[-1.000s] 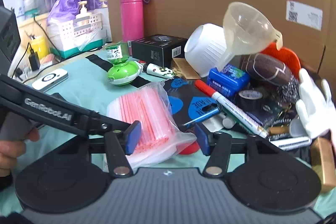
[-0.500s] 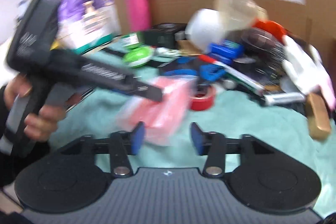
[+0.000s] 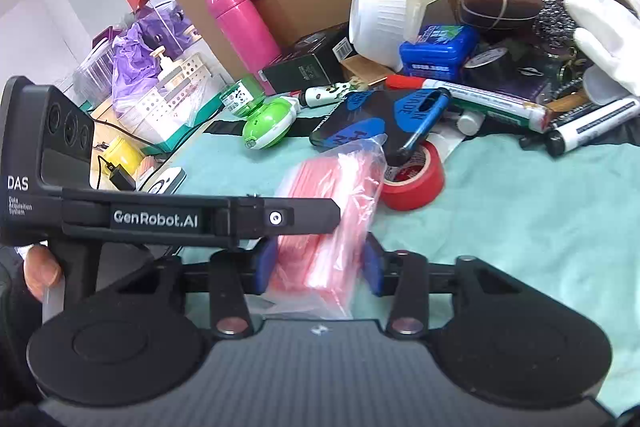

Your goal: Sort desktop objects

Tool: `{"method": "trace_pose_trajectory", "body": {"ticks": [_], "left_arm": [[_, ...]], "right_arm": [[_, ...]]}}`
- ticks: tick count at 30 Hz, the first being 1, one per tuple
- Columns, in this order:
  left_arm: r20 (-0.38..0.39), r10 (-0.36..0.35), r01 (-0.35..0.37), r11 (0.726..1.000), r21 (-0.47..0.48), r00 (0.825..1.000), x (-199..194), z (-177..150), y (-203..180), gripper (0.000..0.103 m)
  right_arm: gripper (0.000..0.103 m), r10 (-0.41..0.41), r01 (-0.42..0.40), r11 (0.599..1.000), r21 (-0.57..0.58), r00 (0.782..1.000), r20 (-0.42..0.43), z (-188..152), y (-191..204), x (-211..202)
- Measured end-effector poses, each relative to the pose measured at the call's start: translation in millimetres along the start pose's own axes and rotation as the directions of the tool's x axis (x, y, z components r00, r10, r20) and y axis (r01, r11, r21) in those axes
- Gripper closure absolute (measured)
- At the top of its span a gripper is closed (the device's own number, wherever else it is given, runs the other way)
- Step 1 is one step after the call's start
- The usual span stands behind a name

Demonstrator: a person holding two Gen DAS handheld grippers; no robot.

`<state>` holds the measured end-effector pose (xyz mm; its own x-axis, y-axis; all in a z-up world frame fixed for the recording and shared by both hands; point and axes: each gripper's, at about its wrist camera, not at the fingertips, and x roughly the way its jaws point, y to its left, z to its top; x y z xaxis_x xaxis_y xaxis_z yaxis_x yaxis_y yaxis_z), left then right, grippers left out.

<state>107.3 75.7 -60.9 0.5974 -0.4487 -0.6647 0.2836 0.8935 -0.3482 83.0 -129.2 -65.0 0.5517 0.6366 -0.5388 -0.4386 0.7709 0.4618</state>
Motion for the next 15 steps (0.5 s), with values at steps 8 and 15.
{"method": "trace_pose_trajectory", "body": {"ticks": [8,15], "left_arm": [[0.064,0.008,-0.012,0.998,0.059,0.998,-15.8,-3.1,-38.3,0.061],[0.104,-0.073,0.057,0.987,0.150,0.992,-19.8,9.3,-94.4,0.064]], "right_arm": [[0.077,-0.067,0.070,0.994,-0.083,0.997,0.038,-9.3,7.2,-33.5],[0.083,-0.168,0.183,0.980,-0.081,0.972,0.167,-3.1,-7.6,-87.2]]}}
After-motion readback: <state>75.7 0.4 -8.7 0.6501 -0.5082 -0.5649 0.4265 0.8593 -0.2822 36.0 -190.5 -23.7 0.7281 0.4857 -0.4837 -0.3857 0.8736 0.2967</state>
